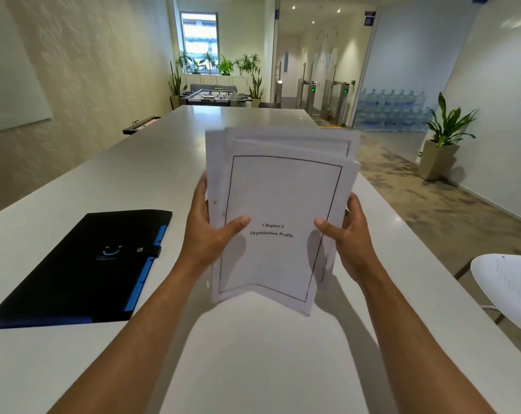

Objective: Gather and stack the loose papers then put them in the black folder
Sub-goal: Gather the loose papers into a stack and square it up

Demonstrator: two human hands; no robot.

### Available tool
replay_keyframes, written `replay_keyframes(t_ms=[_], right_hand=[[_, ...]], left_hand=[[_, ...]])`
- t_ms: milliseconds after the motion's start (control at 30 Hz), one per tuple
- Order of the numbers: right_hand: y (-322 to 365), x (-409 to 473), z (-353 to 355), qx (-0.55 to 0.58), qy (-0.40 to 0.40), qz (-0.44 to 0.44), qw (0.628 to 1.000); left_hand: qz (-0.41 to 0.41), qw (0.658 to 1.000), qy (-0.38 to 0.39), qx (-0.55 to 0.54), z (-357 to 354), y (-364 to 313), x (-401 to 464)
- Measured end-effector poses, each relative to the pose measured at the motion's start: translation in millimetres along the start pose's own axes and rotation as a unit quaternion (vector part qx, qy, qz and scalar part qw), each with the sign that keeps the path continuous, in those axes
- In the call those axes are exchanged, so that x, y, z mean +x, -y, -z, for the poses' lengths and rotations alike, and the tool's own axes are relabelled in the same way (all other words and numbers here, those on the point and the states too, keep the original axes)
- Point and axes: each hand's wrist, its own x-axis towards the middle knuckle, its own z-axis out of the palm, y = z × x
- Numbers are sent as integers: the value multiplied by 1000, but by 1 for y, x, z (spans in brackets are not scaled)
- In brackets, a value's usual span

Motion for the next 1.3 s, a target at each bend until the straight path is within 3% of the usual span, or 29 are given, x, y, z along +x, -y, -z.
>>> replay_keyframes(t_ms=[167, 400, 500, 867, 1300], right_hand=[[-10, -6, -11, -39, -29, -4, 999], [7, -5, -30, -39, -76, 69, 994], [15, -2, -28, -51, -88, 96, 990], [-4, -8, -37, -41, -103, 37, 993], [6, -2, -34, -45, -106, 81, 990]], left_hand=[[16, 999, -28, -29, -10, 3, -8], [13, 995, -91, -24, -20, -12, -2], [3, 996, -85, -35, -15, -20, 2], [56, 993, -77, -68, -25, -17, -8], [56, 992, -76, -82, -20, -25, 2]])
